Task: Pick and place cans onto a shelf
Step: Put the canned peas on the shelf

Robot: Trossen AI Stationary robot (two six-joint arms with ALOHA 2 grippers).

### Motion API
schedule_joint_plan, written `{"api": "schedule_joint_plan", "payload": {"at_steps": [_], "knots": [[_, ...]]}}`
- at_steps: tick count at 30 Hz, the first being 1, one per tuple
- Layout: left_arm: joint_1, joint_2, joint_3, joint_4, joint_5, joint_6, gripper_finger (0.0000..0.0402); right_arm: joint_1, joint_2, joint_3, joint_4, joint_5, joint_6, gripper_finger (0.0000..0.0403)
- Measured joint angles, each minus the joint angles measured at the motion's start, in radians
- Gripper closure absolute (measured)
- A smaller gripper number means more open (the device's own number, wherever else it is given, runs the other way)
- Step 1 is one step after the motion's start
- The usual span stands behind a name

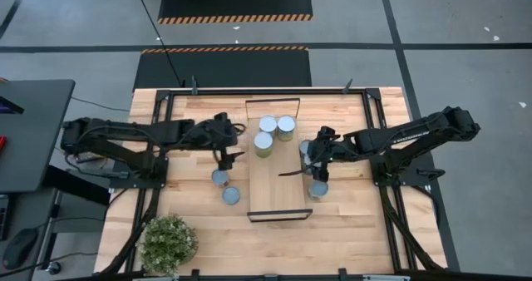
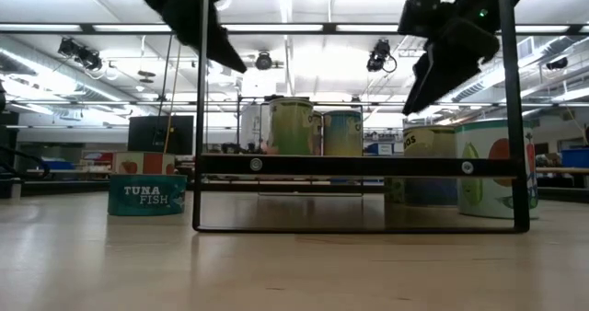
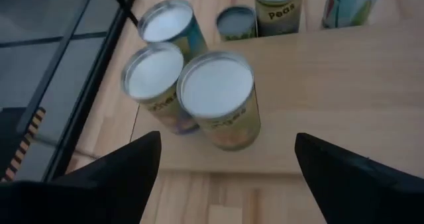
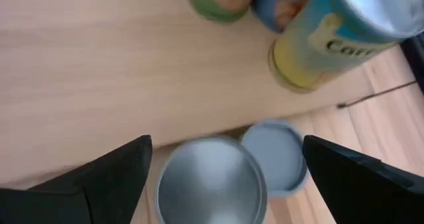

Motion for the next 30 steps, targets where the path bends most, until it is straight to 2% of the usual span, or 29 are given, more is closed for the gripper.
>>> {"api": "schedule_joint_plan", "payload": {"at_steps": [7, 13, 20, 25, 30], "knots": [[0.011, -0.101, -0.132, 0.157, -0.006, -0.005, 0.0049, -0.032, 0.037, 0.005, 0.004, -0.022, -0.041, 0.0003], [0.025, -0.163, -0.228, 0.265, -0.005, -0.018, 0.0049, -0.038, 0.079, 0.005, 0.024, -0.101, -0.04, 0.0003], [0.041, -0.177, -0.318, 0.423, -0.005, -0.034, 0.0049, -0.035, 0.14, 0.005, -0.031, -0.081, -0.03, 0.0006], [0.04, -0.176, -0.366, 0.49, -0.004, -0.041, 0.0049, -0.05, 0.161, 0.006, -0.046, -0.077, -0.01, 0.0034], [0.04, -0.175, -0.455, 0.638, -0.004, -0.042, 0.0049, -0.062, 0.163, 0.005, -0.046, -0.097, -0.001, 0.0077]]}}
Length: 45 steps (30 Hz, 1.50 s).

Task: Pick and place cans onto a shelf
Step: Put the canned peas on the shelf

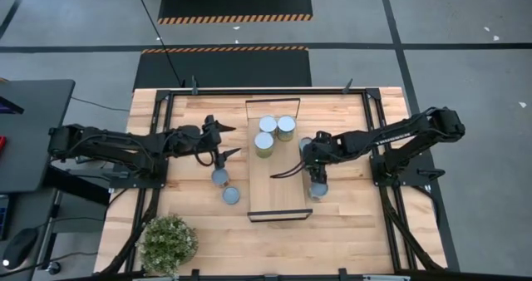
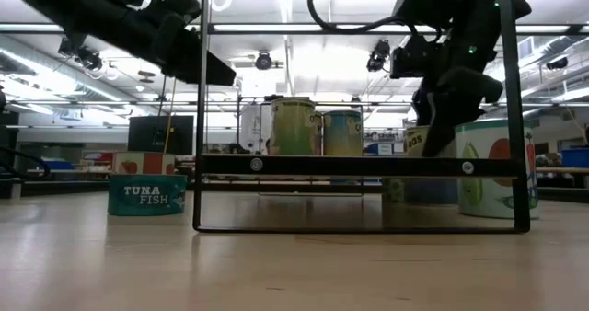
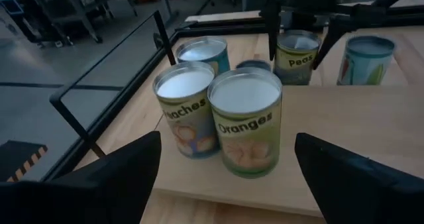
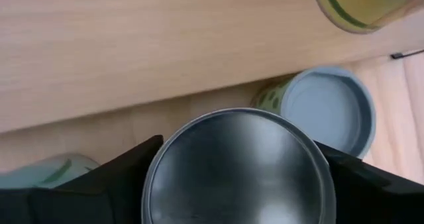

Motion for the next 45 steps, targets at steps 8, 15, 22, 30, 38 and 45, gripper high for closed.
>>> {"api": "schedule_joint_plan", "payload": {"at_steps": [8, 15, 22, 30, 38, 45], "knots": [[0.0, 0.0, -0.047, 0.054, -0.001, -0.075, 0.0049, -0.017, 0.002, 0.152, -0.113, -0.002, 0.036, 0.0081], [0.0, 0.0, -0.047, 0.052, -0.002, -0.134, 0.0049, -0.054, 0.0, 0.298, -0.109, -0.002, 0.072, 0.0079], [0.0, 0.0, -0.047, 0.054, -0.046, -0.131, 0.0049, -0.058, 0.045, 0.302, 0.005, -0.046, 0.119, 0.0079], [0.0, 0.0, -0.047, 0.053, -0.05, -0.137, 0.0049, -0.055, 0.205, 0.391, -0.027, -0.012, 0.137, 0.0079], [0.0, 0.0, -0.047, 0.05, -0.051, -0.137, 0.0049, -0.069, 0.313, 0.493, -0.094, -0.007, 0.107, 0.0079], [0.0, 0.0, -0.047, 0.049, -0.051, -0.137, 0.0049, -0.095, 0.319, 0.493, -0.097, -0.027, 0.088, 0.0063]]}}
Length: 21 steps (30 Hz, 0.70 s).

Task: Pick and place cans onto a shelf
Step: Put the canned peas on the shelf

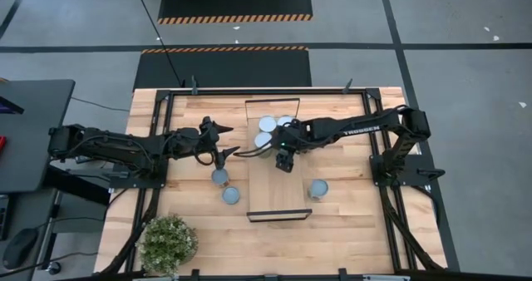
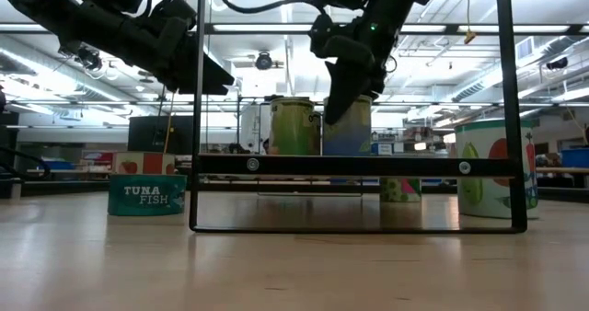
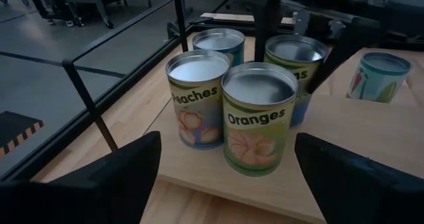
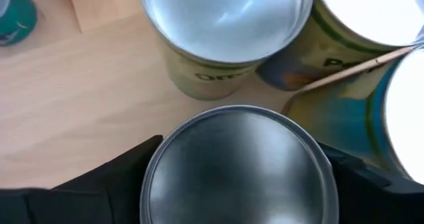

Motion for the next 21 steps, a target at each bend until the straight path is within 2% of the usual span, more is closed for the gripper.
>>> {"api": "schedule_joint_plan", "payload": {"at_steps": [7, 16, 21], "knots": [[0.0, 0.0, 0.0, -0.001, 0.0, 0.0, 0.0049, -0.007, 0.002, 0.0, 0.006, 0.003, -0.007, 0.0033], [0.0, 0.0, 0.0, -0.002, 0.0, 0.0, 0.0049, 0.01, 0.001, 0.081, -0.057, 0.038, -0.029, 0.0032], [-0.002, 0.0, 0.0, -0.01, 0.0, -0.001, 0.0049, 0.037, -0.001, 0.145, -0.137, 0.103, -0.038, 0.0031]]}}
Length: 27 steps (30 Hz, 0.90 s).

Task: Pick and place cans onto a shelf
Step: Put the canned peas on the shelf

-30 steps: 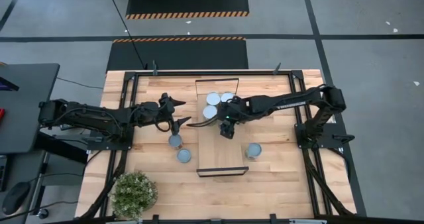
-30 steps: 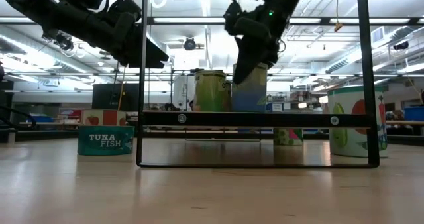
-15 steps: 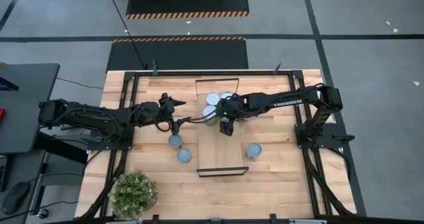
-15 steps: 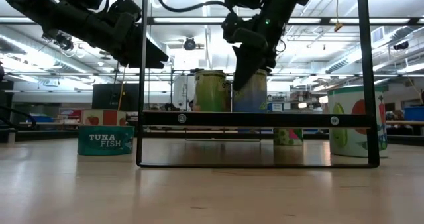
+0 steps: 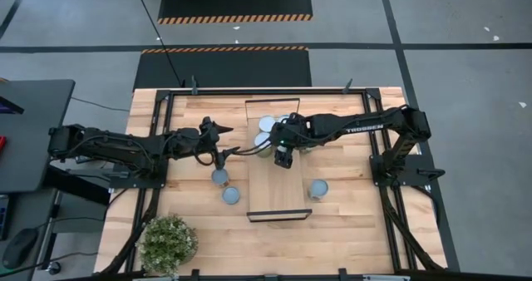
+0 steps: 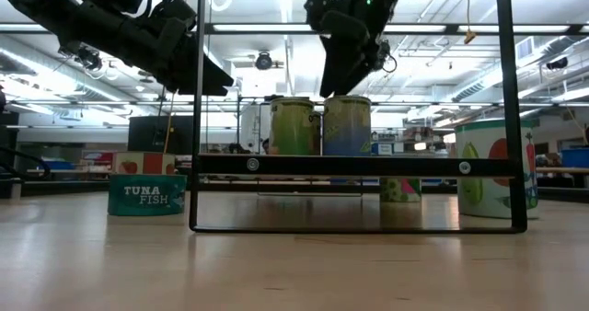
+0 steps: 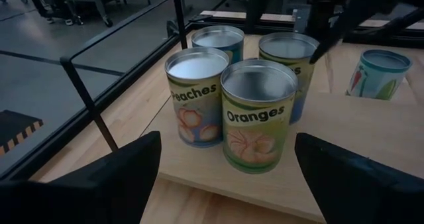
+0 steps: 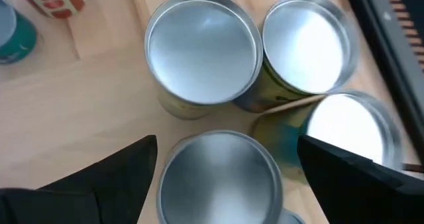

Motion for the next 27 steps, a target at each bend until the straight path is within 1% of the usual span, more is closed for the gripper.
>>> {"api": "schedule_joint_plan", "payload": {"at_steps": [3, 8, 14, 19, 21, 27], "knots": [[0.0, 0.0, 0.0, -0.001, 0.0, 0.0, 0.0049, 0.021, -0.001, 0.029, -0.033, 0.024, -0.006, 0.0031], [0.0, 0.0, 0.0, -0.01, 0.0, 0.001, 0.0049, 0.069, -0.001, 0.029, -0.113, 0.042, 0.01, 0.0031], [0.0, 0.0, 0.0, -0.011, 0.0, 0.001, 0.0049, 0.147, -0.004, 0.029, -0.233, 0.173, 0.098, 0.0031], [0.0, 0.0, 0.0, -0.007, 0.0, 0.0, 0.0049, 0.178, -0.004, 0.025, -0.247, 0.249, 0.141, 0.0031], [0.0, 0.0, 0.0, -0.008, 0.0, 0.0, 0.0049, 0.182, -0.005, 0.001, -0.242, 0.281, 0.148, 0.0031], [0.0, 0.0, 0.0, -0.007, 0.0, 0.0, 0.0049, 0.175, -0.005, -0.088, -0.222, 0.296, 0.188, 0.0031]]}}
